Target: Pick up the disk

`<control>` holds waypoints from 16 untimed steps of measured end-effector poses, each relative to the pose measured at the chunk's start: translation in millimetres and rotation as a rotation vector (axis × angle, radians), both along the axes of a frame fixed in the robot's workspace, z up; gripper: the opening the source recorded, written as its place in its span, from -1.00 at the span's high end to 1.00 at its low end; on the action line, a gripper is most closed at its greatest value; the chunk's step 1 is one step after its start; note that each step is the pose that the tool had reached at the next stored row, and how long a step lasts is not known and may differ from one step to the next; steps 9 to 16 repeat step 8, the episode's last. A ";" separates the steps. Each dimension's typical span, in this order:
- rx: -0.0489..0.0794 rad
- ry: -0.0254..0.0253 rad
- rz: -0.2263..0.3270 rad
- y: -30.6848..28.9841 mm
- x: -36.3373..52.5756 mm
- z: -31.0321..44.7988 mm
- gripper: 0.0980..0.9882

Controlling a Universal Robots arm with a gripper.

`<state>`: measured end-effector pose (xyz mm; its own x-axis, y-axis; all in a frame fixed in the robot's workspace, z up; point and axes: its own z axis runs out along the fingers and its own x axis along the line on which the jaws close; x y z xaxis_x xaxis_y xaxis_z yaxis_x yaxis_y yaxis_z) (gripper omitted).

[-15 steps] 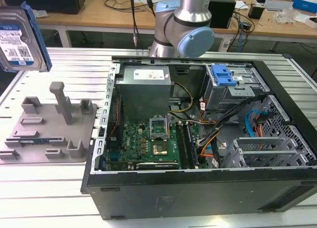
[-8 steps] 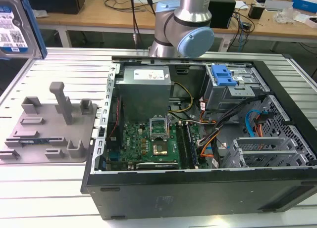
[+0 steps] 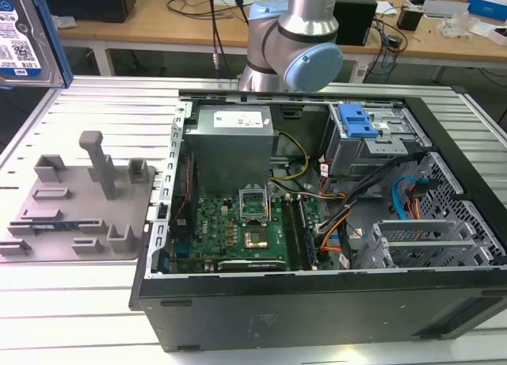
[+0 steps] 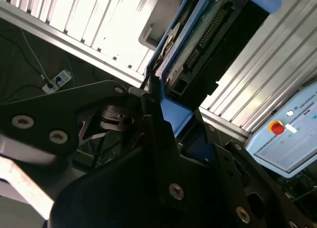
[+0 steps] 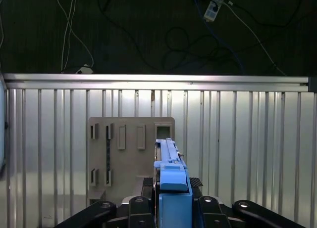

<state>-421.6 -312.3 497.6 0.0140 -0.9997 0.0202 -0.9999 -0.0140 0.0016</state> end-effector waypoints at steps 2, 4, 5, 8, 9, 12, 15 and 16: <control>0.000 0.0000 0.000 0.0 0.0 0.0 0.39; 0.000 0.0000 0.000 0.0 0.0 0.0 0.39; 0.000 0.0000 0.000 0.0 0.0 0.0 0.39; 0.000 0.0000 0.000 0.0 0.0 0.0 0.39; 0.000 0.0000 0.000 0.0 0.0 0.0 0.39; 0.000 0.0000 0.000 0.0 0.0 0.0 0.39; 0.000 0.0000 0.000 0.0 0.0 0.0 0.39; 0.000 0.0000 0.000 0.0 0.0 0.0 0.39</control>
